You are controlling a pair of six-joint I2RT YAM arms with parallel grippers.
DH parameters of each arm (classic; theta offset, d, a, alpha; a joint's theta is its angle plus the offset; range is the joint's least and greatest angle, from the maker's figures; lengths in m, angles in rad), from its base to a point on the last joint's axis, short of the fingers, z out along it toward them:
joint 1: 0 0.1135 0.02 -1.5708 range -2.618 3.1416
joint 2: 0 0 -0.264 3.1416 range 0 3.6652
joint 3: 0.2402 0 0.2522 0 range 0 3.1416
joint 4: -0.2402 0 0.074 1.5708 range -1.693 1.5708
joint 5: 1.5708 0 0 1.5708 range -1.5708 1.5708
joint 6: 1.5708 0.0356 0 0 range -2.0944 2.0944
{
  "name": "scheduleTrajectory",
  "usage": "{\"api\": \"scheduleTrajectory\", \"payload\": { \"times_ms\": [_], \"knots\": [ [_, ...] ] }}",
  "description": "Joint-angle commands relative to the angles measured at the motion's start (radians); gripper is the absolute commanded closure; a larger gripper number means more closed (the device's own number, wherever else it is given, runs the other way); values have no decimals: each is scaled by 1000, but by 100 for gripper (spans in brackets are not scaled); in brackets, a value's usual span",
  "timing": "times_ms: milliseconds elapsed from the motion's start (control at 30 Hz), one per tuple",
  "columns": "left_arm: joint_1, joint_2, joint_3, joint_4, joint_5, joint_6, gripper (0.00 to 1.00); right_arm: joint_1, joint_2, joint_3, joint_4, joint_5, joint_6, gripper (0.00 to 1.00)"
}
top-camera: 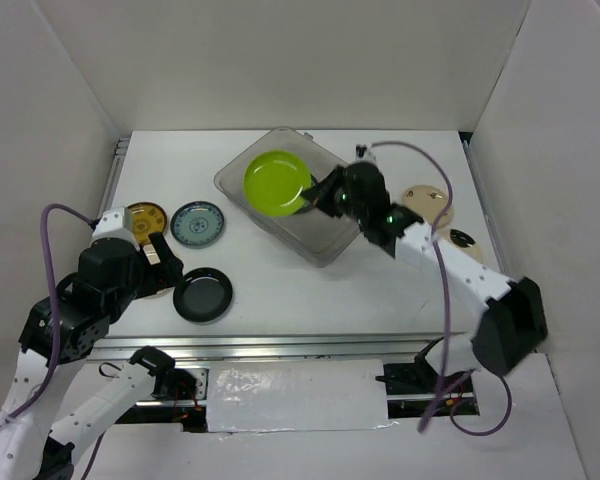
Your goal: Place the plates into the plastic bin on the countertop
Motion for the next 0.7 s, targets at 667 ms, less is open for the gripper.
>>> {"api": "scheduleTrajectory", "payload": {
  "times_ms": [667],
  "knots": [
    [17, 18, -130, 74, 67, -50, 1, -394, 934, 923, -488, -381, -441, 100]
  ]
}}
